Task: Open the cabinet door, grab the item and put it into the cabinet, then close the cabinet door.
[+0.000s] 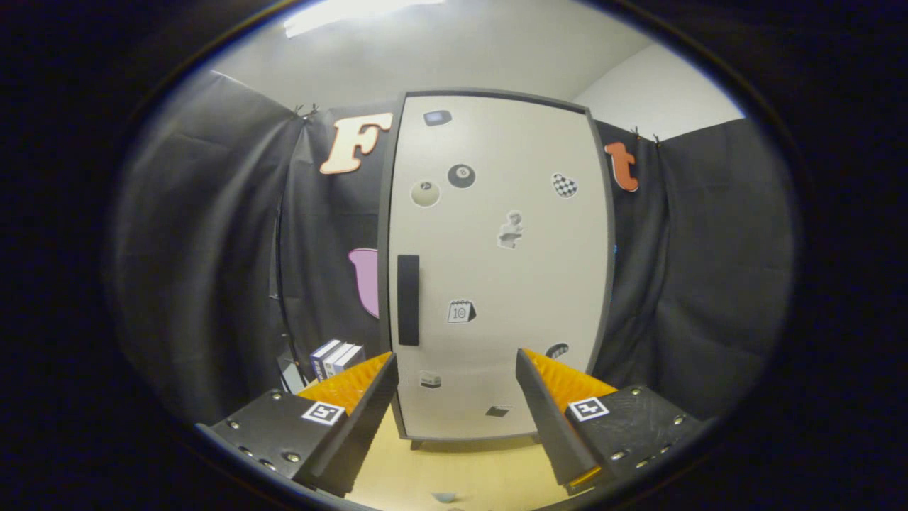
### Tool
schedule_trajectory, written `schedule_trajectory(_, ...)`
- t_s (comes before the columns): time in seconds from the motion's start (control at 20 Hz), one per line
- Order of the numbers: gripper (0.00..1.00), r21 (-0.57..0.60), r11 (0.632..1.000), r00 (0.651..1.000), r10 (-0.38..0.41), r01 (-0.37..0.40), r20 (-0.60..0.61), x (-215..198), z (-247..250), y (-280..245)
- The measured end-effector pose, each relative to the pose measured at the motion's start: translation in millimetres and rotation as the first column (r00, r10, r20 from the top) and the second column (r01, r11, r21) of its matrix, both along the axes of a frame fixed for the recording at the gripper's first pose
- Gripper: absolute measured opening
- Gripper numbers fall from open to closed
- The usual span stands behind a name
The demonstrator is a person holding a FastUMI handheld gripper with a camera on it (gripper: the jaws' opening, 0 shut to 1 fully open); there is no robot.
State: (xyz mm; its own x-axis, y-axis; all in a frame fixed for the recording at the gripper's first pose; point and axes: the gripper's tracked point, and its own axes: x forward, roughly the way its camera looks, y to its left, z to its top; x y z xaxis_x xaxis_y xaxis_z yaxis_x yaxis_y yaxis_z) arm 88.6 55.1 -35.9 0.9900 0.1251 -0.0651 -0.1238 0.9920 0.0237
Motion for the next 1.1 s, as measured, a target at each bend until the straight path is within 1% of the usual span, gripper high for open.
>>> schedule_trajectory(0.25,0.99,0.02,0.998,0.998,0.06,-0.06,0.004,44.3,-5.3,42.3)
schedule_trajectory(0.35,0.99,0.026,0.997,0.997,0.072,-0.072,0.004,65.5,-8.7,56.9)
schedule_trajectory(0.6,0.99,0.04,0.996,0.997,0.074,-0.074,-0.001,113.8,-18.7,81.3)
schedule_trajectory(0.75,0.99,0.065,0.996,0.999,0.053,-0.053,-0.003,135.9,-19.0,86.0)
schedule_trajectory(0.85,0.97,0.071,0.997,0.999,0.038,-0.037,-0.007,143.5,-19.2,85.1)
schedule_trajectory(1.0,0.76,0.07,0.997,1.0,0.028,-0.027,-0.013,150.6,-20.5,86.0)
schedule_trajectory(1.05,0.75,0.066,0.998,1.0,0.015,-0.013,-0.018,150.6,-20.5,83.7)
schedule_trajectory(1.1,0.6,0.069,0.997,1.0,0.02,-0.019,-0.006,153.2,-17.5,83.3)
